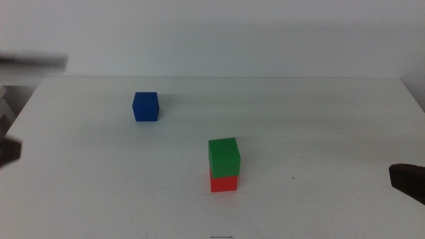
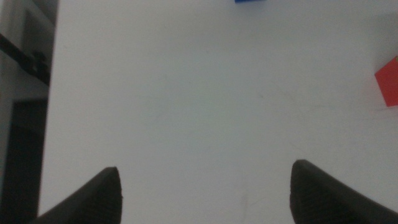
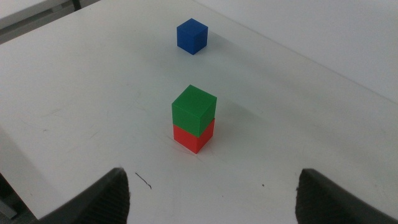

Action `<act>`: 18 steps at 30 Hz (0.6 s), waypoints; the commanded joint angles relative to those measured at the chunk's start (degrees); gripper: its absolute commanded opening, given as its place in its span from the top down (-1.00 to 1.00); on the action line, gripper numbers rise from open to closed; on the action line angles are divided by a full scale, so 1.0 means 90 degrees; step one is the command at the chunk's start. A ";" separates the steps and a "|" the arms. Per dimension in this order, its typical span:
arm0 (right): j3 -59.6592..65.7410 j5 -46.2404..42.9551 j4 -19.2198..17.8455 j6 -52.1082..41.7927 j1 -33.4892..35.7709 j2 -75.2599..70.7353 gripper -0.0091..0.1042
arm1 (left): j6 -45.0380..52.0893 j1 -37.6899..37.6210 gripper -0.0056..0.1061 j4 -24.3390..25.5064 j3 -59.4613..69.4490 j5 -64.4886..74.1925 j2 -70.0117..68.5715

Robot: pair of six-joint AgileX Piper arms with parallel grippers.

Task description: Stack red cubes first, then green, then blue cubes in a specific spot.

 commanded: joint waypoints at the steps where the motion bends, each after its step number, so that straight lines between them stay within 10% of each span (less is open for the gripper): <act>1: -0.0157 -0.0420 -0.0101 -0.0058 -0.0036 0.0011 -0.65 | -0.0169 -0.0017 -0.73 -0.0190 -0.0776 0.0084 0.0784; 18: -0.0157 -0.0420 -0.0101 -0.0058 -0.0036 0.0011 -0.65 | -0.0454 -0.0364 -0.73 -0.0569 -0.3788 -0.0201 0.5065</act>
